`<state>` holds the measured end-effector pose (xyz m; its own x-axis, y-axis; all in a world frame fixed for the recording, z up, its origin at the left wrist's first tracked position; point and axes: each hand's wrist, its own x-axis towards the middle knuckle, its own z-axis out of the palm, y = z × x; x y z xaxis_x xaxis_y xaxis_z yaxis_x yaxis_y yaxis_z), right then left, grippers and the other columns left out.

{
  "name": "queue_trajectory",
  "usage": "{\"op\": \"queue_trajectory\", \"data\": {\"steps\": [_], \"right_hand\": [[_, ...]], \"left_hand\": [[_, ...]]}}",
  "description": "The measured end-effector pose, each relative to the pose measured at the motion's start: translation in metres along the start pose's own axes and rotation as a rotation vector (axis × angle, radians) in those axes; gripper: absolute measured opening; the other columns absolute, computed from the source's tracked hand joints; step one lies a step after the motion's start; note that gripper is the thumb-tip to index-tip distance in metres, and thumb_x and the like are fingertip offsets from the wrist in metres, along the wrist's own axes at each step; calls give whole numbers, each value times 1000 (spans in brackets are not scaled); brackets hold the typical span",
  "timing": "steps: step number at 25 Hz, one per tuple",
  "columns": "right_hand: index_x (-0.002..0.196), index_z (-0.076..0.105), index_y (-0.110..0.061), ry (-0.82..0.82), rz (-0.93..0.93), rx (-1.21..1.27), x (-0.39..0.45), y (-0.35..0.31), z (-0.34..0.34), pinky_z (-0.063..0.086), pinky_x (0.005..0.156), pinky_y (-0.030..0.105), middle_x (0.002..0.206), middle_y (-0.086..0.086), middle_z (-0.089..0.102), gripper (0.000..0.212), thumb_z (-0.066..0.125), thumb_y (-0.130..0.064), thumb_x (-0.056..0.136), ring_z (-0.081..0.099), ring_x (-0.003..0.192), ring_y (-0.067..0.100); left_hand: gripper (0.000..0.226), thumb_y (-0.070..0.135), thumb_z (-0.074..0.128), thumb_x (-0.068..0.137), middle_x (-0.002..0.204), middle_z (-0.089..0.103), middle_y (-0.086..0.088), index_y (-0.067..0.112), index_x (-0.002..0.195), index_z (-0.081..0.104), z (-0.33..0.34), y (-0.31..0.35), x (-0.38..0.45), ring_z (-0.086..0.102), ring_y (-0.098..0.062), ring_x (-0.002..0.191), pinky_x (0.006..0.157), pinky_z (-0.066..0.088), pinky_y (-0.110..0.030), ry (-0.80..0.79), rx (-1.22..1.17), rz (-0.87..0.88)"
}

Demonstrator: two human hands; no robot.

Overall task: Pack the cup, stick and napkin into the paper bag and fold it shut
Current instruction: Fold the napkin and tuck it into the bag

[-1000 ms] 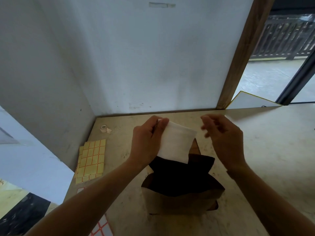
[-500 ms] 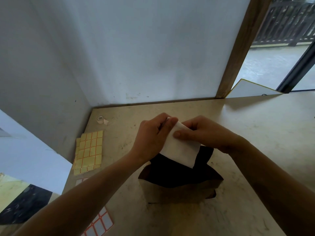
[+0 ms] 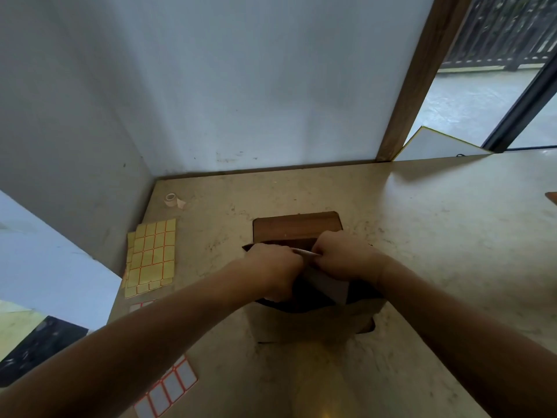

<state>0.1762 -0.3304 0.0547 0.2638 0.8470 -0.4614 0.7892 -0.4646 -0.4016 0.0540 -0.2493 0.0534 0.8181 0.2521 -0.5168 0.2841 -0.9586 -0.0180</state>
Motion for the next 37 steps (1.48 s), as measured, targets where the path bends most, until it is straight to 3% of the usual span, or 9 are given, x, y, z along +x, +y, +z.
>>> {"op": "queue_trajectory", "data": {"steps": [4,7,12,16,18,21,27,32,37], "right_hand": [[73,61,-14,18,115,-158,-5,12,14,51,58,31,72,3,63,37,43,-36,97,58,59,19],[79,57,-16,9,185,-323,-19,16,13,49,59,29,75,1,59,35,39,-41,96,59,67,19],[83,59,-18,-92,259,-289,1,6,24,51,70,34,82,1,59,19,46,-27,94,60,79,22],[121,57,-16,-217,351,-223,46,22,49,44,101,42,125,11,57,29,47,-21,94,54,115,29],[133,48,-18,-215,424,-116,60,27,60,38,107,44,137,13,49,38,45,-22,95,47,125,30],[137,44,-16,-103,483,44,64,25,72,37,108,43,140,14,46,39,39,-24,100,45,128,31],[139,38,-4,-33,342,-143,68,26,92,27,109,36,143,21,39,42,33,-26,103,37,132,33],[135,42,5,-73,389,58,66,27,93,30,107,36,142,25,43,38,33,-9,102,40,132,35],[144,30,-6,-62,242,-100,69,25,85,20,111,31,149,17,32,45,31,-25,103,28,138,29]], "left_hand": [[99,69,66,68,151,32,-5,33,148,20,28,-4,4,27,-32,138,112,24,-55,6,68,-1],[119,78,66,58,158,18,-5,32,151,7,38,-4,-3,14,-31,144,117,13,-53,102,86,17],[120,76,67,58,159,16,-6,29,152,8,43,-5,-1,12,-31,145,118,13,-51,189,106,13],[126,80,68,53,158,18,-7,28,151,9,44,-5,4,12,-31,145,116,16,-53,163,129,-15],[129,83,66,49,157,20,-7,27,151,10,42,-6,6,14,-32,144,116,17,-54,149,131,-17],[132,86,65,47,157,19,-8,27,151,10,41,-9,7,15,-33,143,115,17,-55,139,122,-8],[127,83,66,49,155,25,-9,27,151,14,43,-14,8,20,-35,141,113,19,-58,118,128,-9],[127,82,67,50,154,26,-9,28,151,13,43,-16,10,21,-35,141,113,21,-57,122,122,-4],[121,79,69,53,154,27,-8,30,150,15,44,-18,12,22,-34,141,113,20,-57,136,107,0]]}}
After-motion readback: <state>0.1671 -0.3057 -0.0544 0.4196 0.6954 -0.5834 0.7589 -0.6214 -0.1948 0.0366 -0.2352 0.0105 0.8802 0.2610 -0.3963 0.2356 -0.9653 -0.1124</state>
